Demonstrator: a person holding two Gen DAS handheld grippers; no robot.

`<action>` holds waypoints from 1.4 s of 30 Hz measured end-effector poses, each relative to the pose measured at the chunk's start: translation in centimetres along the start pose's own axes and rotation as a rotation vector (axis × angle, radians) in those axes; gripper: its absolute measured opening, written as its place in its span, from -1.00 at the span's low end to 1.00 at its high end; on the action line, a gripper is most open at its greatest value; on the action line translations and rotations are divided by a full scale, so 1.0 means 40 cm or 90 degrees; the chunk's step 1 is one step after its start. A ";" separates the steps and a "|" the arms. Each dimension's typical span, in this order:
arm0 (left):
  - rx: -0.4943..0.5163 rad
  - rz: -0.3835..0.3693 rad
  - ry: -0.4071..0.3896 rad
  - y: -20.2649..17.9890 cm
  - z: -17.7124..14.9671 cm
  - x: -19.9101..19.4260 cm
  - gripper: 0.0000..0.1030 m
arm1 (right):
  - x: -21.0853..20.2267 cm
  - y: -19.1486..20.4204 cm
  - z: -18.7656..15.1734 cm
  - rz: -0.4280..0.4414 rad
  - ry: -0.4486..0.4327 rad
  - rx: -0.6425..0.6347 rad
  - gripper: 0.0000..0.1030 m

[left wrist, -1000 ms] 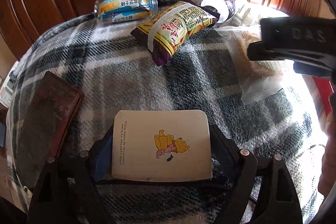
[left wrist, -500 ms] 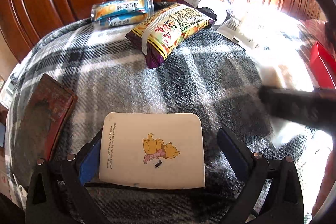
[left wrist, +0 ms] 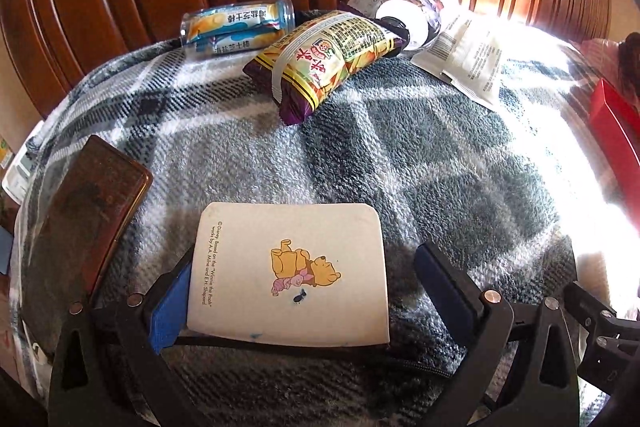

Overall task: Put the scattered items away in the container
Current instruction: 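Carry both items over the red hexagonal box and open both tools to drop them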

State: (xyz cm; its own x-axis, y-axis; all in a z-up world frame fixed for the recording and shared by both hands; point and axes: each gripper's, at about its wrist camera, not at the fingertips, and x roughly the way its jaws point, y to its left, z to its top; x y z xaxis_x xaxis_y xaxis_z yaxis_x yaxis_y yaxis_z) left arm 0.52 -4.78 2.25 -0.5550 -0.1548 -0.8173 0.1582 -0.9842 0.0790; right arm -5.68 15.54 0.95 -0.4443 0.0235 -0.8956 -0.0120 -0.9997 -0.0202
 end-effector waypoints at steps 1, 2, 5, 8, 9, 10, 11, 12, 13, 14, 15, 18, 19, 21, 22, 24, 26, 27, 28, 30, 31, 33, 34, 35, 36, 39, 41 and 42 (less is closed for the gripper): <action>0.003 -0.004 0.015 -0.003 0.000 -0.004 1.00 | 0.002 -0.004 0.002 -0.001 0.000 0.003 0.87; 0.007 -0.009 0.032 -0.004 0.002 -0.006 1.00 | 0.005 -0.009 0.004 -0.001 0.001 0.008 0.93; 0.023 -0.025 0.074 -0.001 0.012 -0.003 1.00 | 0.013 -0.014 -0.004 0.010 0.006 0.013 1.00; 0.039 -0.039 0.112 -0.006 0.022 -0.001 1.00 | 0.013 -0.014 -0.004 0.006 0.017 0.031 1.00; 0.042 -0.044 0.130 -0.011 0.026 0.000 1.00 | 0.015 -0.014 0.001 0.002 0.028 0.041 1.00; 0.047 -0.046 0.154 -0.014 0.035 0.005 1.00 | 0.019 -0.013 0.008 -0.004 0.043 0.050 1.00; 0.058 -0.045 0.182 -0.018 0.044 0.012 1.00 | 0.023 -0.012 0.016 -0.009 0.061 0.056 1.00; 0.066 -0.044 0.204 -0.022 0.052 0.019 1.00 | 0.028 -0.012 0.025 -0.011 0.077 0.060 1.00; 0.066 -0.042 0.220 -0.025 0.060 0.026 1.00 | 0.033 -0.014 0.034 -0.011 0.092 0.062 1.00; 0.063 -0.037 0.232 -0.029 0.066 0.033 1.00 | 0.039 -0.016 0.043 -0.008 0.106 0.062 1.00; 0.059 -0.031 0.240 -0.033 0.070 0.039 1.00 | 0.044 -0.019 0.049 -0.004 0.115 0.063 1.00; 0.032 -0.008 0.238 -0.042 0.078 0.047 1.00 | 0.052 -0.022 0.061 -0.001 0.122 0.064 1.00; 0.024 -0.001 0.226 -0.045 0.077 0.046 1.00 | 0.053 -0.020 0.063 -0.004 0.119 0.062 1.00; 0.018 0.007 0.171 -0.051 0.065 0.035 1.00 | 0.056 -0.018 0.069 -0.007 0.118 0.057 1.00; 0.018 0.011 0.147 -0.055 0.057 0.030 1.00 | 0.058 -0.019 0.074 -0.005 0.121 0.055 1.00; 0.022 0.020 0.130 -0.064 0.052 0.024 1.00 | 0.060 -0.026 0.083 0.004 0.127 0.059 1.00; 0.019 0.015 0.146 -0.066 0.060 0.026 0.98 | 0.056 -0.030 0.092 0.006 0.124 0.061 0.84; 0.014 0.010 0.157 -0.065 0.067 0.027 0.92 | 0.050 -0.030 0.096 0.010 0.118 0.060 0.75; 0.011 0.007 0.166 -0.066 0.074 0.025 0.76 | 0.043 -0.029 0.101 0.014 0.113 0.056 0.60; 0.011 -0.001 0.178 -0.071 0.088 0.016 0.59 | 0.039 -0.032 0.107 0.022 0.113 0.055 0.55; 0.017 -0.005 0.189 -0.076 0.091 0.015 0.58 | 0.038 -0.036 0.111 0.026 0.113 0.059 0.53; 0.027 -0.007 0.197 -0.091 0.092 0.006 0.58 | 0.031 -0.052 0.122 0.041 0.115 0.080 0.51; 0.029 -0.017 0.196 -0.101 0.092 -0.006 0.58 | 0.022 -0.065 0.128 0.057 0.110 0.098 0.51; 0.030 -0.035 0.190 -0.114 0.096 -0.023 0.58 | 0.005 -0.082 0.137 0.075 0.099 0.120 0.50; 0.035 -0.052 0.178 -0.131 0.103 -0.044 0.58 | -0.016 -0.101 0.145 0.087 0.083 0.142 0.50; 0.074 -0.081 0.122 -0.216 0.146 -0.114 0.58 | -0.091 -0.164 0.173 0.072 0.005 0.196 0.51; 0.099 -0.107 0.097 -0.293 0.191 -0.166 0.59 | -0.179 -0.206 0.112 0.005 -0.051 0.233 0.51; 0.107 -0.127 0.089 -0.340 0.210 -0.193 0.59 | -0.195 -0.231 0.119 -0.036 -0.069 0.245 0.51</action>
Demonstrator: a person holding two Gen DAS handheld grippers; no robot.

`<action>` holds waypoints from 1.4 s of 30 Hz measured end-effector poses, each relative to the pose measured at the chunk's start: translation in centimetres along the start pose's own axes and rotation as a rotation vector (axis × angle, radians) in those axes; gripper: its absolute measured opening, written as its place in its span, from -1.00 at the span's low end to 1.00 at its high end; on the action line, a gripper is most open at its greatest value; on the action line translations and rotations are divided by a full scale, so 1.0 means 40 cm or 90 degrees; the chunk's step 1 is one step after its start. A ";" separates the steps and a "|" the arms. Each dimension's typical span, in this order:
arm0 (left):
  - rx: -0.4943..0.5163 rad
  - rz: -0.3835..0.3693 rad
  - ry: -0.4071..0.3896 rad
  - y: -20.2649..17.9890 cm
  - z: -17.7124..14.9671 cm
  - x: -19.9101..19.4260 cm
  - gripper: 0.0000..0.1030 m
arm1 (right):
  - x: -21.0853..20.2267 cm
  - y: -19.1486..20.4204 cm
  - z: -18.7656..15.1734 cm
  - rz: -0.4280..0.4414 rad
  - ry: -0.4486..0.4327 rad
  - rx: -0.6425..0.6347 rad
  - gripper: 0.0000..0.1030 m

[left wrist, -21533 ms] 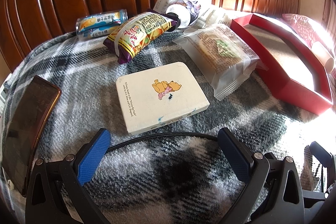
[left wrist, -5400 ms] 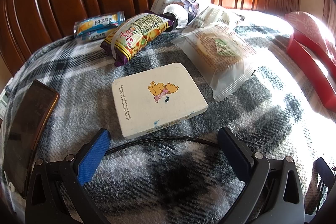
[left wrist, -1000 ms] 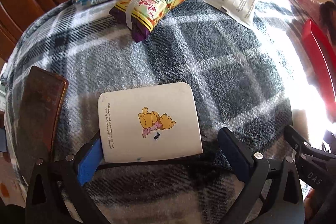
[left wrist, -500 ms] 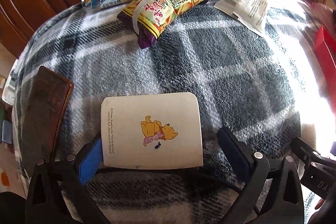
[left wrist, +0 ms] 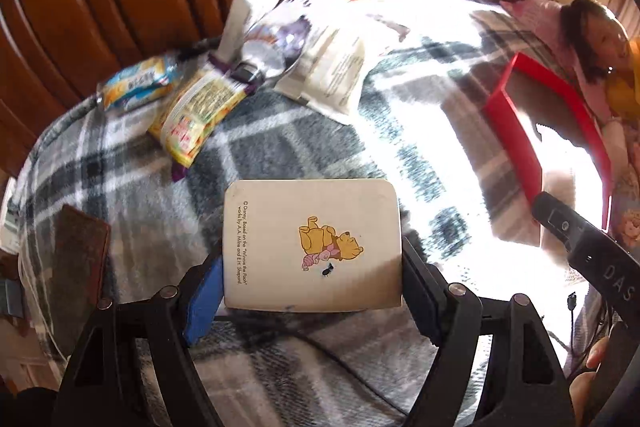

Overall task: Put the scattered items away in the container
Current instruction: 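Carry both items over the red hexagonal box and open both tools to drop them, then grasp the yellow snack bag with left tool while right tool grasps the white sachet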

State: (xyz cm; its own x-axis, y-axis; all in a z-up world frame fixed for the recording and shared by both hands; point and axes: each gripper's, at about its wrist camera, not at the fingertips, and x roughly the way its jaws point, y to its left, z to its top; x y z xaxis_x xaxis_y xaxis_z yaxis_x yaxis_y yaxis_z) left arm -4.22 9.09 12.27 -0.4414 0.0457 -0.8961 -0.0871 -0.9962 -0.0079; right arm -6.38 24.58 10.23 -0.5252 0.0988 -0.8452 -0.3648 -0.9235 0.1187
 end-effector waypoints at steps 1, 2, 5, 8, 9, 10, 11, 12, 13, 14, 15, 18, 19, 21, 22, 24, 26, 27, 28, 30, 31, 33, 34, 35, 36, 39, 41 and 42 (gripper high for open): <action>0.008 -0.024 -0.009 -0.035 0.027 -0.013 0.59 | -0.020 -0.021 0.002 -0.041 -0.023 0.012 0.51; 0.018 -0.047 -0.017 -0.072 0.058 -0.020 0.59 | -0.028 -0.043 0.020 -0.074 -0.041 0.027 0.51; 0.055 -0.098 -0.034 -0.201 0.130 -0.037 0.59 | -0.053 -0.178 0.081 -0.132 -0.070 0.084 0.52; 0.081 -0.144 -0.033 -0.329 0.212 -0.024 0.59 | -0.029 -0.272 0.119 -0.157 -0.059 0.138 0.52; 0.085 -0.160 -0.028 -0.364 0.234 -0.014 0.59 | -0.014 -0.291 0.125 -0.159 -0.051 0.152 0.52; 0.088 -0.176 -0.021 -0.393 0.254 -0.005 0.59 | 0.001 -0.305 0.129 -0.158 -0.041 0.161 0.52; 0.087 -0.189 -0.011 -0.418 0.272 0.009 0.59 | 0.016 -0.313 0.133 -0.154 -0.033 0.168 0.53; 0.085 -0.199 0.001 -0.440 0.288 0.028 0.59 | 0.029 -0.316 0.134 -0.150 -0.027 0.170 0.53; 0.085 -0.208 0.014 -0.459 0.302 0.049 0.59 | 0.041 -0.314 0.138 -0.150 -0.020 0.167 0.56; 0.086 -0.214 0.027 -0.474 0.314 0.071 0.59 | 0.053 -0.307 0.142 -0.147 -0.016 0.161 0.61; 0.088 -0.219 0.037 -0.489 0.323 0.091 0.59 | 0.057 -0.300 0.143 -0.142 -0.017 0.155 0.61; 0.086 -0.231 0.051 -0.514 0.344 0.128 0.60 | 0.062 -0.275 0.145 -0.141 -0.027 0.130 0.65; 0.083 -0.235 0.045 -0.513 0.349 0.131 0.60 | 0.061 -0.274 0.145 -0.144 -0.032 0.131 0.68; 0.066 -0.244 0.030 -0.487 0.351 0.117 0.60 | 0.051 -0.277 0.138 -0.120 -0.045 0.142 0.69; 0.057 -0.243 0.019 -0.465 0.348 0.103 0.60 | 0.043 -0.278 0.134 -0.107 -0.050 0.150 0.69; 0.041 -0.218 -0.018 -0.398 0.327 0.062 0.61 | 0.024 -0.277 0.125 -0.074 -0.065 0.167 0.71; 0.040 -0.158 -0.060 -0.313 0.283 0.021 0.69 | 0.003 -0.266 0.111 -0.016 -0.081 0.180 0.73; 0.047 -0.116 -0.078 -0.268 0.254 0.006 0.78 | -0.004 -0.253 0.103 0.022 -0.084 0.181 0.74; 0.039 -0.087 -0.102 -0.215 0.226 -0.008 0.92 | -0.008 -0.233 0.094 0.060 -0.079 0.172 0.77; 0.005 -0.027 -0.129 -0.095 0.169 -0.022 1.00 | 0.000 -0.152 0.074 0.106 -0.041 0.094 0.77; -0.008 0.009 -0.129 -0.040 0.146 -0.021 1.00 | -0.001 -0.107 0.059 0.126 -0.036 0.058 0.77; -0.023 0.074 -0.119 0.062 0.105 -0.014 1.00 | -0.013 -0.022 0.029 0.151 -0.032 -0.021 0.77; -0.023 0.102 -0.118 0.104 0.087 -0.011 1.00 | -0.015 0.016 0.014 0.165 -0.027 -0.059 0.77; -0.017 0.131 -0.121 0.140 0.072 -0.008 1.00 | -0.015 0.047 -0.001 0.182 -0.017 -0.087 0.77; -0.004 0.159 -0.126 0.172 0.059 -0.006 1.00 | -0.012 0.072 -0.017 0.199 -0.004 -0.107 0.77; 0.035 0.233 -0.131 0.237 0.050 0.026 1.00 | 0.019 0.115 -0.056 0.208 0.042 -0.142 0.77; 0.048 0.254 -0.127 0.266 0.062 0.056 1.00 | 0.039 0.128 -0.074 0.187 0.057 -0.169 0.77; 0.057 0.255 -0.122 0.275 0.074 0.074 1.00 | 0.047 0.133 -0.079 0.173 0.059 -0.175 0.77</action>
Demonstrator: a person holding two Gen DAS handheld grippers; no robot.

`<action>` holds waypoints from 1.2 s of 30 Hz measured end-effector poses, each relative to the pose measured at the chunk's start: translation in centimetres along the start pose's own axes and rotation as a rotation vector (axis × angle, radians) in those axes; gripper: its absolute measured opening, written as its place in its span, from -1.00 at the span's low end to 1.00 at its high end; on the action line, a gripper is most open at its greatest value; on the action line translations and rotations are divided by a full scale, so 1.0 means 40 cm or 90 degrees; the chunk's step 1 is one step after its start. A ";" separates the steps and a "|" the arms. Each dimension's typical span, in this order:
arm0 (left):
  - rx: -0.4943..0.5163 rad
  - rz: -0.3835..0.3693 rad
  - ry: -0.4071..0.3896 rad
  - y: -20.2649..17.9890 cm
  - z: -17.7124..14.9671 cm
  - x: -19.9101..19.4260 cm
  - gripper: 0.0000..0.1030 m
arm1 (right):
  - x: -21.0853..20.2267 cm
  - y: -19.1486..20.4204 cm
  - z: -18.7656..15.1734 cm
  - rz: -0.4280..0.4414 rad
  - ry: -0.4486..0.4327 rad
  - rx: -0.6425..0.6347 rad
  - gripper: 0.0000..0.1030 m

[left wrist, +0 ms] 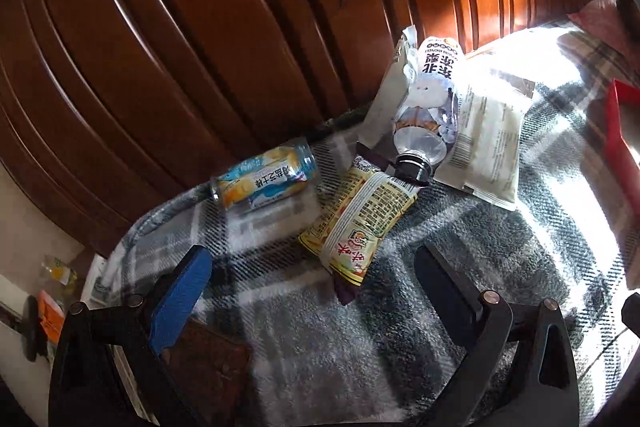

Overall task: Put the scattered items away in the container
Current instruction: 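Grasp the yellow snack bag with left tool while right tool grasps the white sachet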

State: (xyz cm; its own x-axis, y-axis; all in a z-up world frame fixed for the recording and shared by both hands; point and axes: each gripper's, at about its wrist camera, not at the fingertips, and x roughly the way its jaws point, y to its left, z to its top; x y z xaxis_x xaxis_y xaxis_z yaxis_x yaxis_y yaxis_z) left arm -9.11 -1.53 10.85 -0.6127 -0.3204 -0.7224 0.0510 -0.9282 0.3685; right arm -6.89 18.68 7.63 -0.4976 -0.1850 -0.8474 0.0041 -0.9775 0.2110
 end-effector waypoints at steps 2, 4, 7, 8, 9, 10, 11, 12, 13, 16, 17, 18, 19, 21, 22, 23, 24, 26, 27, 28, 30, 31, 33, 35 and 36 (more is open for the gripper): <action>0.020 0.000 0.003 -0.007 0.016 0.042 1.00 | 0.010 -0.007 -0.002 -0.015 0.006 0.008 0.77; 0.046 -0.010 0.015 -0.023 0.032 0.088 1.00 | 0.020 -0.021 -0.002 -0.009 0.016 0.025 0.77; 0.086 -0.035 0.078 -0.048 0.045 0.177 0.80 | 0.037 -0.037 -0.001 -0.007 0.032 0.041 0.77; 0.087 -0.047 0.097 -0.049 0.046 0.202 0.60 | 0.043 -0.038 -0.001 -0.008 0.037 0.042 0.77; 0.072 -0.079 0.115 -0.043 0.047 0.219 0.19 | 0.051 -0.038 -0.001 -0.009 0.043 0.041 0.77; 0.042 -0.100 0.126 -0.031 0.049 0.226 0.09 | 0.058 -0.038 0.001 -0.008 0.050 0.039 0.77; 0.011 -0.108 0.130 -0.017 0.048 0.226 0.06 | 0.065 -0.038 0.002 -0.007 0.057 0.038 0.77; -0.009 -0.115 0.135 -0.006 0.041 0.221 -0.04 | 0.070 -0.038 0.002 -0.003 0.061 0.037 0.77; -0.020 -0.122 0.142 0.001 0.030 0.214 -0.06 | 0.072 -0.038 0.002 0.000 0.064 0.036 0.77; -0.051 -0.174 0.178 0.021 -0.042 0.168 -0.07 | 0.069 -0.033 0.002 0.012 0.065 0.033 0.77; -0.052 -0.195 0.188 0.023 -0.074 0.148 -0.07 | 0.066 -0.031 0.001 0.016 0.062 0.032 0.77; -0.046 -0.209 0.193 0.022 -0.109 0.127 -0.06 | 0.064 -0.030 0.000 0.019 0.060 0.032 0.77; -0.039 -0.218 0.193 0.022 -0.140 0.107 -0.06 | 0.064 -0.030 -0.001 0.018 0.058 0.032 0.77; -0.037 -0.237 0.177 0.027 -0.192 0.073 -0.05 | 0.065 -0.028 -0.003 0.009 0.056 0.032 0.77; -0.045 -0.245 0.167 0.035 -0.209 0.063 -0.05 | 0.066 -0.025 -0.002 0.004 0.052 0.033 0.77; -0.057 -0.252 0.154 0.045 -0.223 0.058 -0.05 | 0.068 -0.022 0.003 -0.001 0.045 0.036 0.77; -0.071 -0.259 0.138 0.055 -0.234 0.057 -0.03 | 0.069 -0.020 0.013 -0.007 0.039 0.044 0.77; -0.098 -0.266 0.120 0.073 -0.248 0.071 0.00 | 0.084 -0.017 0.057 0.001 0.030 0.081 0.77; -0.112 -0.269 0.121 0.079 -0.247 0.083 0.03 | 0.095 -0.017 0.082 0.012 0.027 0.103 0.77; -0.120 -0.269 0.123 0.080 -0.239 0.083 0.05 | 0.112 -0.013 0.112 0.022 0.026 0.124 0.77; -0.125 -0.270 0.123 0.073 -0.223 0.077 0.06 | 0.162 0.005 0.171 0.027 0.048 0.150 0.77; -0.128 -0.272 0.122 0.066 -0.221 0.077 0.07 | 0.192 0.016 0.198 0.036 0.063 0.163 0.77; -0.122 -0.273 0.112 0.062 -0.221 0.078 0.15 | 0.251 0.042 0.248 0.040 0.087 0.179 0.77; -0.117 -0.274 0.107 0.049 -0.214 0.082 0.19 | 0.301 0.074 0.295 -0.004 0.094 0.176 0.82; -0.120 -0.280 0.107 0.043 -0.209 0.085 0.28 | 0.315 0.092 0.320 -0.026 0.083 0.169 0.85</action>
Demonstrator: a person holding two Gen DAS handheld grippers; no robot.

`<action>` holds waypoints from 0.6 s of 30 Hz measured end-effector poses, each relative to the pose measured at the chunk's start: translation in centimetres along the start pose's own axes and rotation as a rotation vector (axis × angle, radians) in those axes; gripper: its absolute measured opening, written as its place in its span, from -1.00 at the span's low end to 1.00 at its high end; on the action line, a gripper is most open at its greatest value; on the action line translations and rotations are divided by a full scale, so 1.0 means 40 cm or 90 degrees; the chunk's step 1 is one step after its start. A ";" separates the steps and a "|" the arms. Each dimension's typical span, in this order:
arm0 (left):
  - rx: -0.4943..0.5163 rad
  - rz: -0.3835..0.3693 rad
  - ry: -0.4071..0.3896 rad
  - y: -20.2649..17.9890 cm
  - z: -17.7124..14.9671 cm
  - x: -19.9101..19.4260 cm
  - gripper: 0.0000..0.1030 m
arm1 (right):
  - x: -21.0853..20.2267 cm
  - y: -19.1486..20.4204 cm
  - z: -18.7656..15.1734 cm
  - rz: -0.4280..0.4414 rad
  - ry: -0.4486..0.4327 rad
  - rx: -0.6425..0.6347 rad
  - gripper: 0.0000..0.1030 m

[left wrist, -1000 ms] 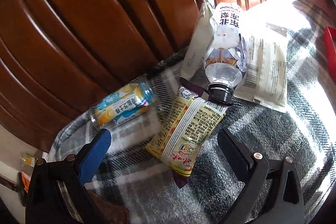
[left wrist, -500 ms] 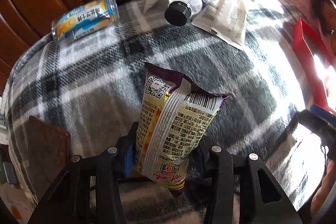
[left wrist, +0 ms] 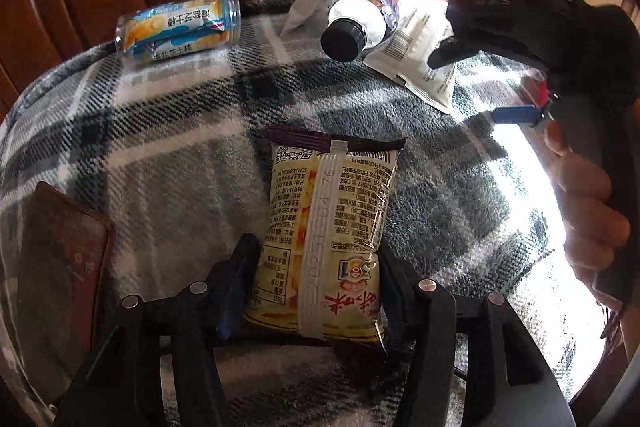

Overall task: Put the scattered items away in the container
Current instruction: 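Grasp the yellow snack bag with left tool while right tool grasps the white sachet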

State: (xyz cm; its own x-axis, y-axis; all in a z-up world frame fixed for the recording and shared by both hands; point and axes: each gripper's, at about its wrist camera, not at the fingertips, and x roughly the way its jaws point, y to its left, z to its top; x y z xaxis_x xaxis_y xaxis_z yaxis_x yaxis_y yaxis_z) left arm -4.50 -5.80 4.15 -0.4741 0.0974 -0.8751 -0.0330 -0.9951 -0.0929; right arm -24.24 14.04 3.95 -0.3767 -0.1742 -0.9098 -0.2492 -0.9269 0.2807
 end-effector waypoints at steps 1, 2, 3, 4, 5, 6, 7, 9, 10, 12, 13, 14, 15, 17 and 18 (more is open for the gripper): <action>-0.002 -0.009 0.002 0.000 0.003 0.002 0.37 | 0.008 0.026 0.021 -0.004 -0.014 -0.008 0.87; -0.005 -0.018 0.003 0.001 0.005 0.003 0.41 | 0.020 0.051 0.043 -0.002 -0.012 -0.016 0.89; -0.009 -0.025 0.003 0.002 0.008 0.005 0.47 | 0.035 0.071 0.061 -0.016 -0.001 -0.017 0.90; -0.012 -0.030 0.003 0.003 0.011 0.006 0.52 | 0.054 0.090 0.079 -0.038 0.010 -0.017 0.95; -0.013 -0.032 0.002 0.003 0.014 0.008 0.53 | 0.079 0.109 0.091 -0.081 0.031 -0.025 0.97; -0.011 -0.032 0.002 0.001 0.016 0.011 0.55 | 0.097 0.129 0.094 -0.116 0.044 -0.046 0.97; -0.007 -0.029 0.001 -0.001 0.018 0.013 0.56 | 0.101 0.146 0.089 -0.142 0.033 -0.065 0.96; 0.004 -0.022 0.000 -0.008 0.018 0.015 0.56 | 0.088 0.155 0.063 -0.150 -0.001 -0.086 0.84; 0.008 -0.020 -0.001 -0.011 0.017 0.015 0.56 | 0.078 0.152 0.048 -0.142 -0.012 -0.098 0.73; 0.020 -0.013 -0.001 -0.018 0.014 0.015 0.56 | 0.051 0.137 0.015 -0.119 -0.022 -0.131 0.43; 0.023 -0.010 -0.001 -0.021 0.012 0.014 0.56 | 0.036 0.125 -0.005 -0.118 -0.020 -0.147 0.23; 0.025 -0.007 -0.001 -0.023 0.011 0.014 0.56 | 0.023 0.107 -0.024 -0.120 -0.011 -0.159 0.21; 0.026 -0.004 -0.001 -0.025 0.009 0.014 0.56 | 0.010 0.084 -0.046 -0.121 0.000 -0.169 0.21; 0.030 0.000 -0.003 -0.030 0.006 0.013 0.56 | -0.022 0.033 -0.103 -0.134 0.006 -0.198 0.21; 0.033 0.003 -0.003 -0.033 0.004 0.014 0.56 | -0.039 0.007 -0.136 -0.142 0.010 -0.214 0.21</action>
State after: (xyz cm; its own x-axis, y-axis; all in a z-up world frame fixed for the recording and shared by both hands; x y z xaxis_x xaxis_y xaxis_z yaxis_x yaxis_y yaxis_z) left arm -4.87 -4.43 3.87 -0.4791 0.0922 -0.8729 -0.0766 -0.9951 -0.0631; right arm -18.86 12.24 3.78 -0.3326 0.0413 -0.9422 -0.0164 -0.9991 -0.0380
